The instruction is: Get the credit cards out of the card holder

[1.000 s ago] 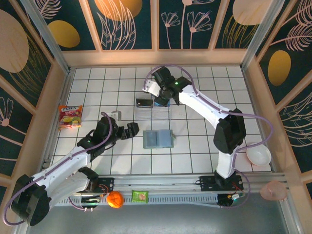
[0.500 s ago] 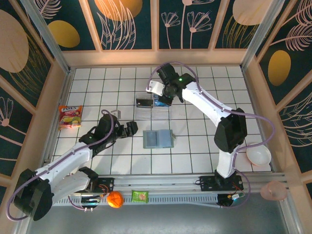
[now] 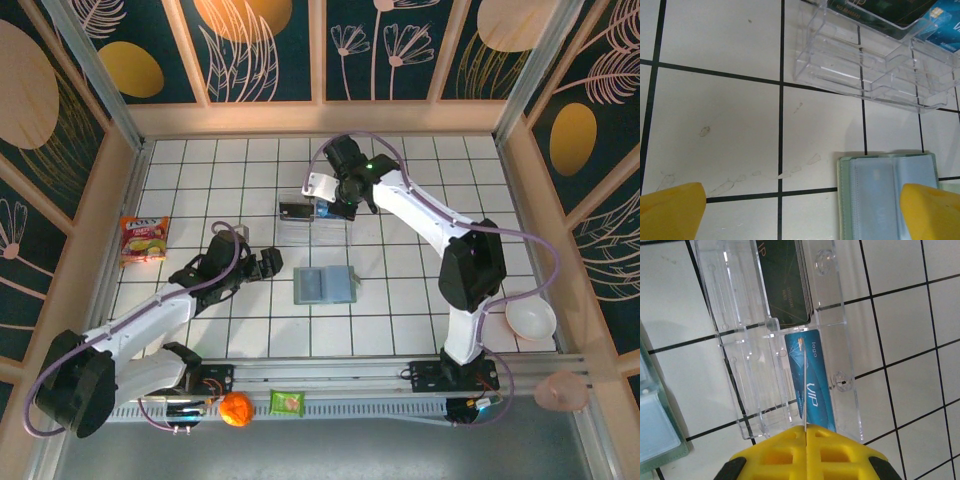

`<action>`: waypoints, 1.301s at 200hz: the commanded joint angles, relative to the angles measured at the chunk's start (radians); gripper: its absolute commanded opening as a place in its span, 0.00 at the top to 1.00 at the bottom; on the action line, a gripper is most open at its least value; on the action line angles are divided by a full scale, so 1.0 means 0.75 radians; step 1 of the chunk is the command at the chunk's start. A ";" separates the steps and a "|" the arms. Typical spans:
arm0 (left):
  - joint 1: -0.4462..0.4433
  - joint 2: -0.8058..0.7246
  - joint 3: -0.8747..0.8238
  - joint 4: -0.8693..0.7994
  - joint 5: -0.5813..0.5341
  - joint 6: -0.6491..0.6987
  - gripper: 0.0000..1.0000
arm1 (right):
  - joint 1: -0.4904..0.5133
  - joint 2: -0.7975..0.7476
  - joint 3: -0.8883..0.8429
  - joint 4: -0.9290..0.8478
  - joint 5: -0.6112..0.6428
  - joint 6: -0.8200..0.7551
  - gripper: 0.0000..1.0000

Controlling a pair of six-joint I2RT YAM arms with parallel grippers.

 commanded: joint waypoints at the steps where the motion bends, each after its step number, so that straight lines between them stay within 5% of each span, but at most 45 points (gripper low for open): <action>1: 0.013 0.028 0.036 -0.035 -0.018 -0.012 0.01 | 0.005 0.030 -0.033 0.026 0.016 -0.097 1.00; 204: 0.017 0.116 0.058 -0.002 -0.003 -0.028 0.01 | 0.006 0.058 -0.159 0.221 0.064 -0.215 1.00; 260: 0.017 0.123 0.034 0.033 0.037 -0.037 0.01 | 0.001 -0.004 -0.223 0.518 0.135 -0.135 0.79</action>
